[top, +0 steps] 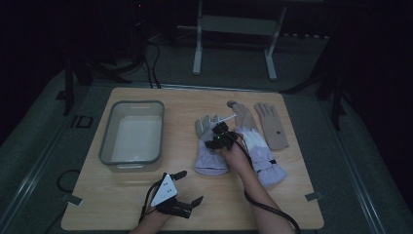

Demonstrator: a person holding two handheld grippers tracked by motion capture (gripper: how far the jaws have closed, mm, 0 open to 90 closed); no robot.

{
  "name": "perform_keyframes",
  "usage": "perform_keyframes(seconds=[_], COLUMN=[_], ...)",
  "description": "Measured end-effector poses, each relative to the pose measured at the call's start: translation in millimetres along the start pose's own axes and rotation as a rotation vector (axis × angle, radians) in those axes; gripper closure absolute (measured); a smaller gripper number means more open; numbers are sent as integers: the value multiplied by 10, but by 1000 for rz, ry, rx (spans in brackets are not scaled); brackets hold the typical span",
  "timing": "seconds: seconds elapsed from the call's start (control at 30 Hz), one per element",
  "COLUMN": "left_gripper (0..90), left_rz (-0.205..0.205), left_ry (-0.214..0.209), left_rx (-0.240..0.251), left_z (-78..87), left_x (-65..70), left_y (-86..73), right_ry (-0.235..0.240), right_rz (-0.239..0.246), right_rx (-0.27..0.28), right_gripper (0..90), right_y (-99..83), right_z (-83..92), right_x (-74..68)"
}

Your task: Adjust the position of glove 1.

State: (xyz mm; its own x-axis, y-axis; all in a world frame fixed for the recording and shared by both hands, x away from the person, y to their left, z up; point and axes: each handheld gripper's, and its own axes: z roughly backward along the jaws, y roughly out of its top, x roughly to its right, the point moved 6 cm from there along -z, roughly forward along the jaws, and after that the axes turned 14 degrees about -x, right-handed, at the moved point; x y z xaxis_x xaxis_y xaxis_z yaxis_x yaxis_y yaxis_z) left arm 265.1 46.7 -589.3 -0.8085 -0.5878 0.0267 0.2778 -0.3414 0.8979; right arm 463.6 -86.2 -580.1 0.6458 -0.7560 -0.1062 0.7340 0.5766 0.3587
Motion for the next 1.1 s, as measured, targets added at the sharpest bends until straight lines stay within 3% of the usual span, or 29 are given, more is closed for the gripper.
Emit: perform_keyframes(seconds=[0.2,0.43,0.6,0.93,1.1], left_gripper=[19,19,19,19,19], left_rz=[2,-1,-1,1,3], left_ry=[0,3,5,5,4], left_rx=[0,0,-1,0,-1], left_z=[0,-1,-1,-2,-2], left_x=[-2,0,0,0,-2], left_y=[0,1,1,2,1], right_ry=[-9,43,55,-18,-17], right_rz=[3,17,23,39,42], right_rx=[22,59,83,116,117], right_gripper=[380,205,198,194,215], right_y=[-1,-37,-67,-187,-259], right_z=[122,333,491,765,855], right_x=[13,40,81,207,241])
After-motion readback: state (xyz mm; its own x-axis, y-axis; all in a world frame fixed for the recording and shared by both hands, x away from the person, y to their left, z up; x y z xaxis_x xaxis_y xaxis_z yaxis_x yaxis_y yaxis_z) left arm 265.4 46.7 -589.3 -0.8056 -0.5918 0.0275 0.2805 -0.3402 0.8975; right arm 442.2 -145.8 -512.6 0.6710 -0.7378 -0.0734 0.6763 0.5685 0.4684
